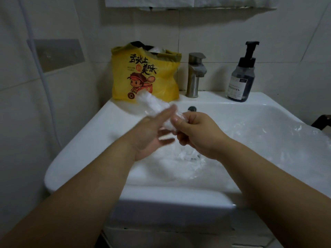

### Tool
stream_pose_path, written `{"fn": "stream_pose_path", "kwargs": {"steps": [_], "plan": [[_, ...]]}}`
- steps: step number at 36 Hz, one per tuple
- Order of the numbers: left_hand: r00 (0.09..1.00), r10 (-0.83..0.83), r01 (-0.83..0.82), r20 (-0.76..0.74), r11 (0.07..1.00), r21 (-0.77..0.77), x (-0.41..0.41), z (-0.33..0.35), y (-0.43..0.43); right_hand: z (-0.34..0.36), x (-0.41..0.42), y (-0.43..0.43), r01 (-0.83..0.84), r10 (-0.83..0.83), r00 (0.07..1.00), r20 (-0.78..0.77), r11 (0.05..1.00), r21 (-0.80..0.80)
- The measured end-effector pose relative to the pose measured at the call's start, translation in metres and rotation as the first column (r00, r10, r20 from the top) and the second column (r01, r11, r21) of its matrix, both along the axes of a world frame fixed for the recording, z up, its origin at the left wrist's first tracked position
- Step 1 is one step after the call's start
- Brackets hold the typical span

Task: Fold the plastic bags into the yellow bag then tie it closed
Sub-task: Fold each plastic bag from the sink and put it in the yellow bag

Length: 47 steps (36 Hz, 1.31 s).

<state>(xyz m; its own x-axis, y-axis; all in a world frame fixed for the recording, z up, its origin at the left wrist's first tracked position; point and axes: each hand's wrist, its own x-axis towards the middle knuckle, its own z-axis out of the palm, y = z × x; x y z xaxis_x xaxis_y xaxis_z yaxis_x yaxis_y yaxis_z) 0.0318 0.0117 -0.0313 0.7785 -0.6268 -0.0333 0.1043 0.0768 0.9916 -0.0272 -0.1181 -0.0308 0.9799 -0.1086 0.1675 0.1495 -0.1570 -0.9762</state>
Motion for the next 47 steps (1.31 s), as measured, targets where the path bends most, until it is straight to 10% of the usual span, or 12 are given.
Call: {"fn": "stream_pose_path", "kwargs": {"steps": [20, 31, 42, 47], "plan": [[0.934, 0.307, -0.314, 0.181, 0.949, 0.013, 0.009, -0.003, 0.005, 0.005, -0.002, -0.017, -0.02, 0.019, 0.987, -0.161, 1.0, -0.004], [0.978, 0.069, -0.101, 0.195, 0.982, 0.162, 0.007, 0.0, 0.019, 0.011, -0.007, -0.039, -0.025, 0.034, 0.986, -0.164, 0.998, 0.054], [1.0, 0.005, -0.005, 0.005, 0.996, -0.092, 0.002, 0.011, 0.019, 0.016, -0.008, -0.037, 0.007, 0.011, 0.997, -0.07, 0.967, 0.256], [0.996, 0.061, -0.058, 0.063, 0.997, -0.042, 0.002, 0.009, 0.017, 0.012, -0.007, -0.036, 0.038, -0.035, 0.997, -0.063, 0.998, 0.051]]}}
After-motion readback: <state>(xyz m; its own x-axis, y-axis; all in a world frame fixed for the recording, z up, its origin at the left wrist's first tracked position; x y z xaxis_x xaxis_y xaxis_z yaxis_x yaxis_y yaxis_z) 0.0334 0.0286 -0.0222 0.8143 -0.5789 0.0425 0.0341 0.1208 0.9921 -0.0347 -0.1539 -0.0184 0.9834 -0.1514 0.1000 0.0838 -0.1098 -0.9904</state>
